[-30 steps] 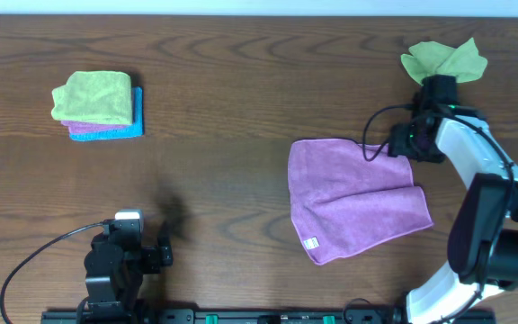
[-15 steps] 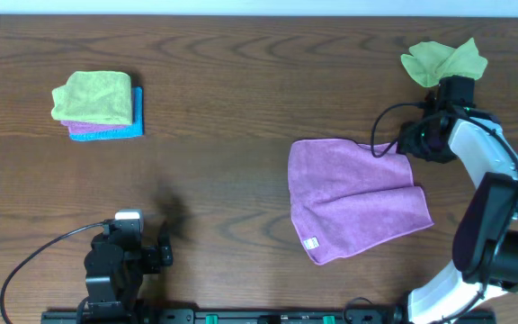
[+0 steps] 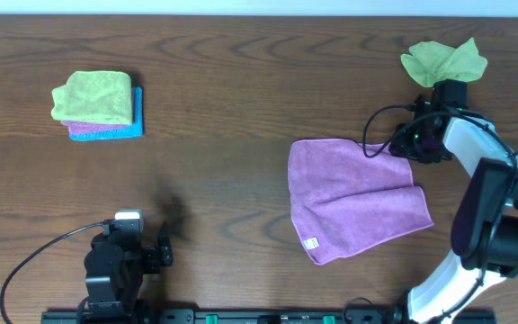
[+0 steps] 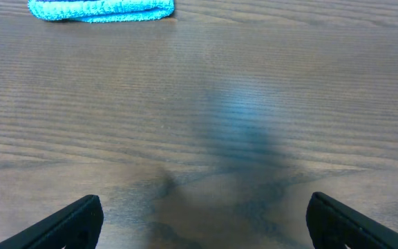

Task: Fold the cloth
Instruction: 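Pull the purple cloth's top corner rightward with the right gripper to flatten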

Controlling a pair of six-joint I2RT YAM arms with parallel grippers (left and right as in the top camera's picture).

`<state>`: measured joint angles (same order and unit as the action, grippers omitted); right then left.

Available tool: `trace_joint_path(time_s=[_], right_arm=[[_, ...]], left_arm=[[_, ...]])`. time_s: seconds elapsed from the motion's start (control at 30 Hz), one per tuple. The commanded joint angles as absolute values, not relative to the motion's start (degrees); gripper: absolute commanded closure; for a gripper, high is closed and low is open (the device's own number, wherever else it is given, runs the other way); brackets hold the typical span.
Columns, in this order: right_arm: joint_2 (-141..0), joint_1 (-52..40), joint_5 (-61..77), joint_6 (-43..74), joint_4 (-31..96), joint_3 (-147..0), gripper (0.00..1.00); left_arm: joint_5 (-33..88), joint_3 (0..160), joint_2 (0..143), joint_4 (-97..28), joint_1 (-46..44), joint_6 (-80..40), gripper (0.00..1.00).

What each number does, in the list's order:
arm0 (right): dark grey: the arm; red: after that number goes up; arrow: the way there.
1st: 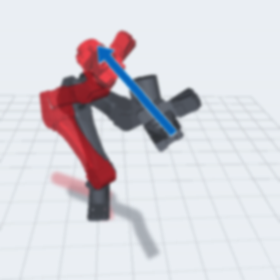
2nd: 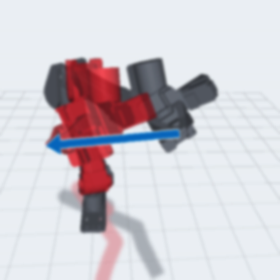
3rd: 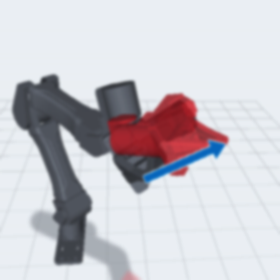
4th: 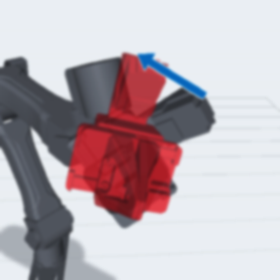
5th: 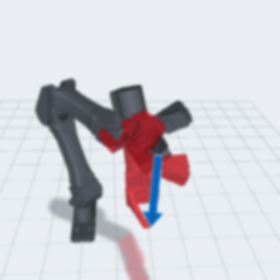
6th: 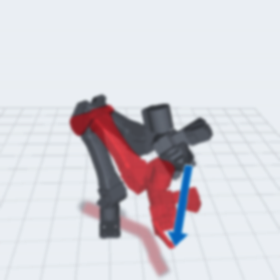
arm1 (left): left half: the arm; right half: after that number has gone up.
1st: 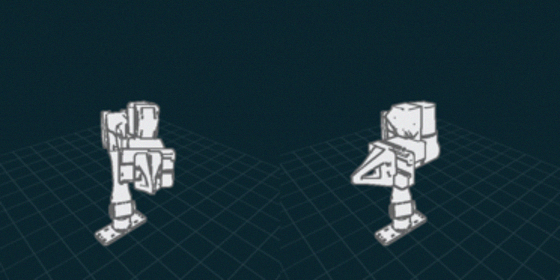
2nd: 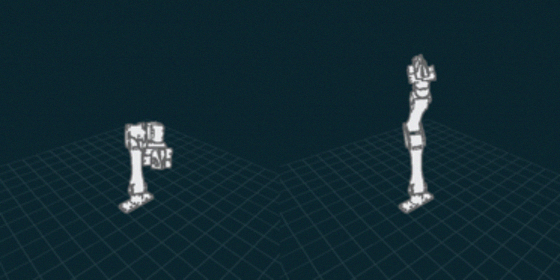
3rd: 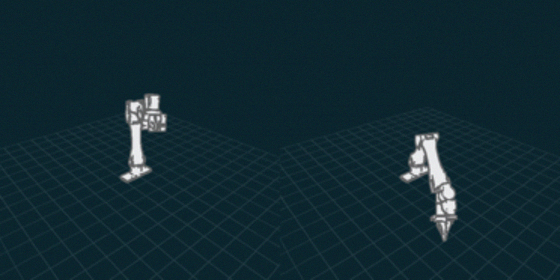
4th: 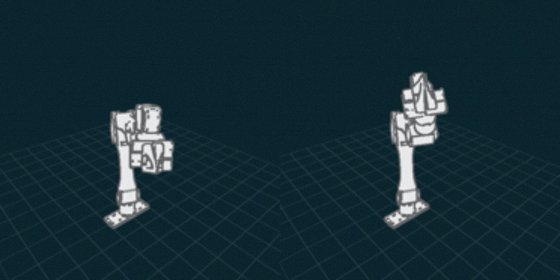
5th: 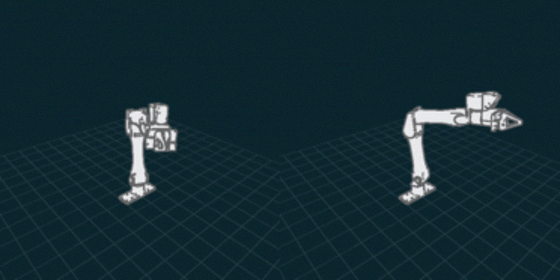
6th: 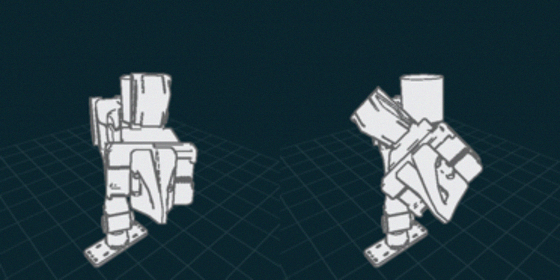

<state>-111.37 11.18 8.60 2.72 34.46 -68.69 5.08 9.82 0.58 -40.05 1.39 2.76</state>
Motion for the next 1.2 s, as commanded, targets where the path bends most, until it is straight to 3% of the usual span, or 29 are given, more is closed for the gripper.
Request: trace_joint_path(time_s=[0.0,0.17,0.3,0.9,1.1,1.13,1.17], right_arm=[[-113.36,11.44,11.73,3.16,33.85,-68.88,0.66],[-113.82,11.44,12.56,3.2,33.54,-68.88,0.87],[-113.82,11.44,15.29,3.36,32.32,-68.9,0.99],[-113.82,8.43,13.93,11.11,13.47,-75.35,0.99],[-113.84,8.27,8.78,11.97,10.96,-75.44,0.95],[-113.84,8.27,7.77,11.97,11.16,-75.44,0.93],[-113.84,8.29,7.18,11.97,11.35,-75.44,0.85]], left_arm=[[4.03,9.28,0.21,-41.52,1.23,2.15,0.05],[4.03,9.28,0.21,-41.52,1.23,2.15,0.05],[4.03,9.28,0.21,-41.52,1.23,2.15,0.05],[4.05,9.28,0.21,-41.52,1.23,2.13,0.05],[4.05,9.28,0.21,-41.52,1.23,2.15,0.05],[4.03,9.28,0.21,-41.52,1.23,2.15,0.05],[4.05,9.28,0.21,-41.52,1.23,2.13,0.05]])
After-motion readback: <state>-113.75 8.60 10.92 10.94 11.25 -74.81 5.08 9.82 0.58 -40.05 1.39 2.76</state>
